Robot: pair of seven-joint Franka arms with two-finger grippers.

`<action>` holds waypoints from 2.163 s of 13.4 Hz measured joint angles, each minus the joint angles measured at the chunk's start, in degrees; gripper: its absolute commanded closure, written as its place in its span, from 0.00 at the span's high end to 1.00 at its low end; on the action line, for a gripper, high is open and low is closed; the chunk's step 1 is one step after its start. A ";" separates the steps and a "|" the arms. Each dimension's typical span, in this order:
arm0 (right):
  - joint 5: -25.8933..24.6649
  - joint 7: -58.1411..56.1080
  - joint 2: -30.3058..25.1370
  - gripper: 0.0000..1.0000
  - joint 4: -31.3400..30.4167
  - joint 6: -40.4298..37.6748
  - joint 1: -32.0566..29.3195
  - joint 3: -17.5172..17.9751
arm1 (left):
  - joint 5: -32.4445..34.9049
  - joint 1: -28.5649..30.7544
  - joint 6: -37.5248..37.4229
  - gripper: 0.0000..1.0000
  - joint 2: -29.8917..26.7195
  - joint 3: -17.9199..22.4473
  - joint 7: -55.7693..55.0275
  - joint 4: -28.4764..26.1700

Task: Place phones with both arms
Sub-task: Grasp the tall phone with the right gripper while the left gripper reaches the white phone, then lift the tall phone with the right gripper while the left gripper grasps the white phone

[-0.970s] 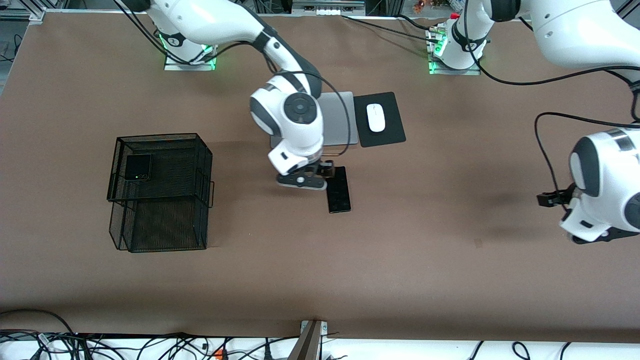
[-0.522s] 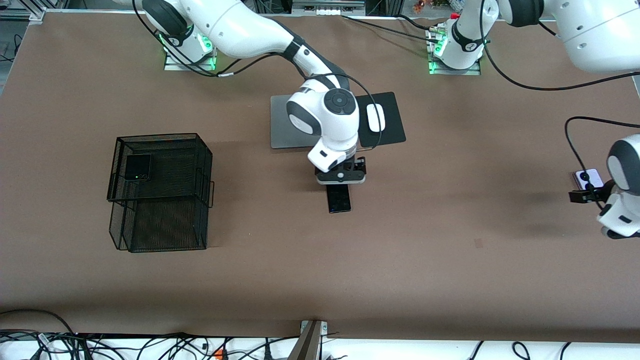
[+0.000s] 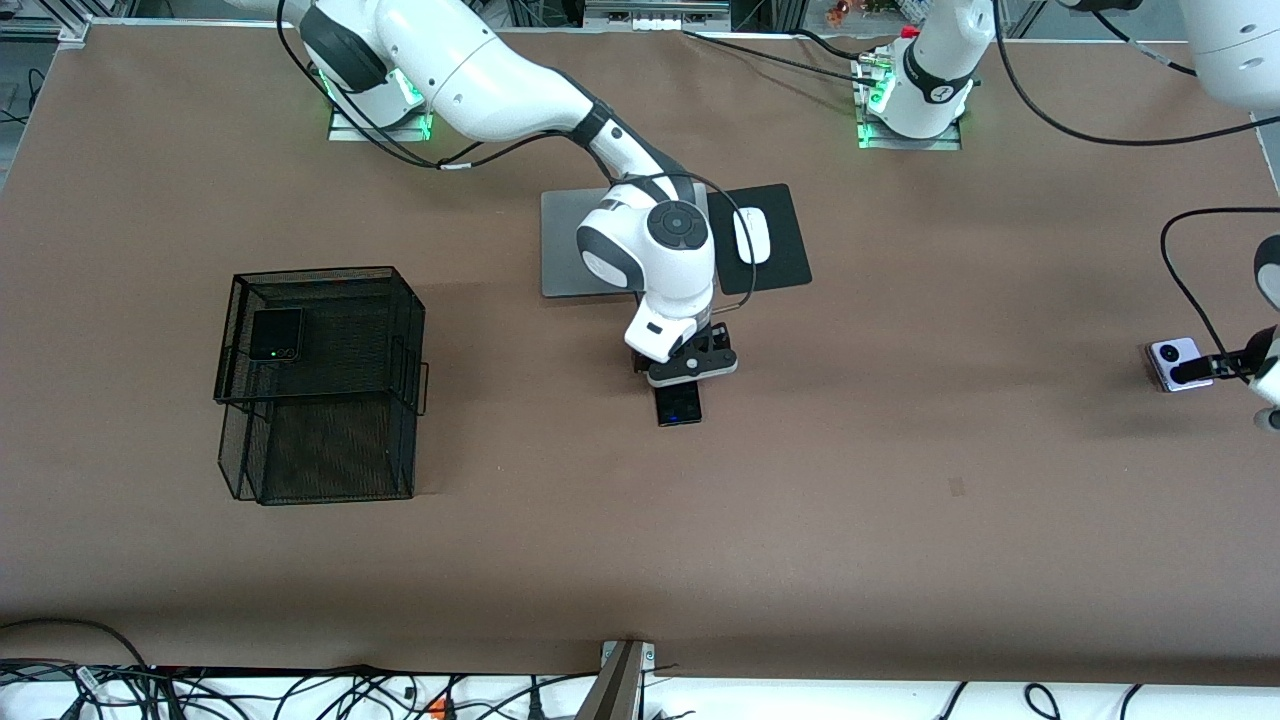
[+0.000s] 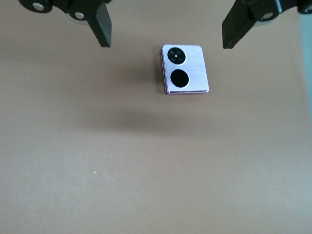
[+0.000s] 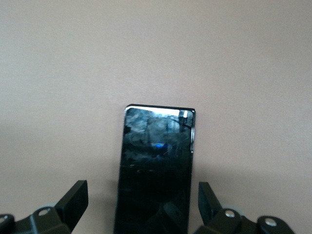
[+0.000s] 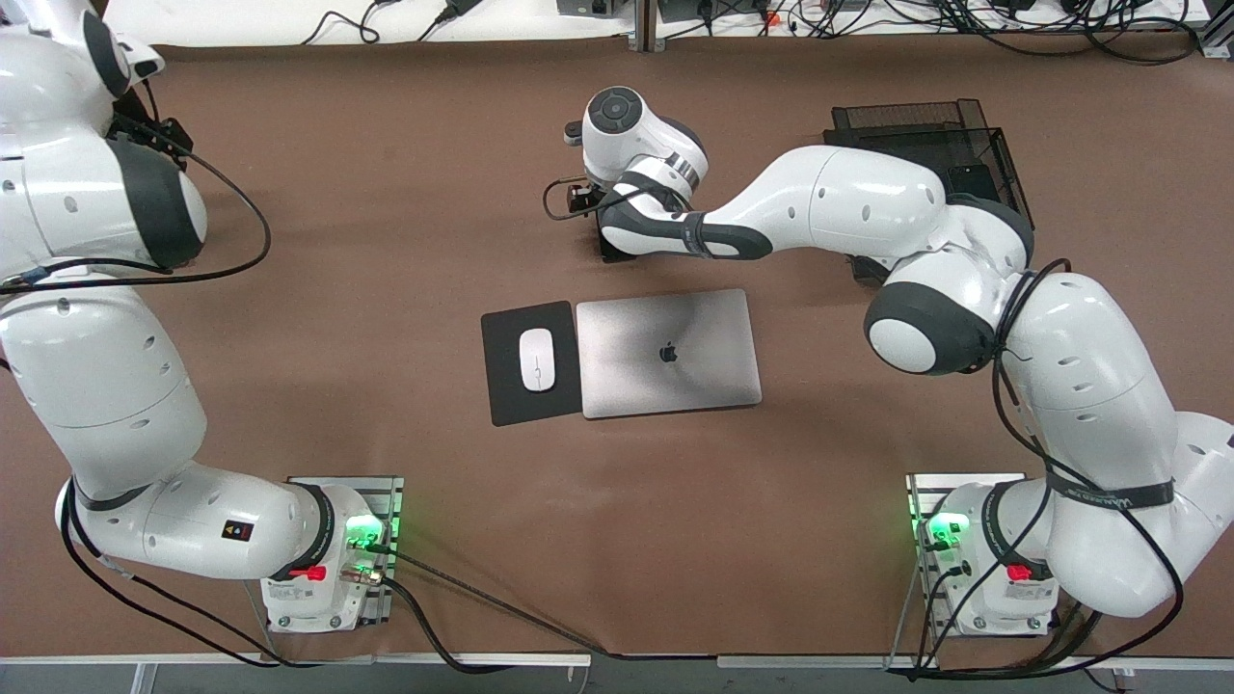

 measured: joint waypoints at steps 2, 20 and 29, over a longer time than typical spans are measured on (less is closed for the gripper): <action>-0.02 0.36 0.88 1.00 0.02 1.00 -0.38 -0.17 | -8.62 2.03 5.85 1.00 -0.52 -0.11 9.06 -4.28; -0.01 4.45 3.10 0.00 0.15 1.74 -0.28 -0.31 | -29.24 12.38 16.68 1.00 10.78 -4.12 29.59 -6.84; -0.01 4.44 1.92 0.00 2.49 -5.78 -0.37 0.25 | -29.24 17.02 16.84 0.42 11.91 -8.56 29.93 -4.55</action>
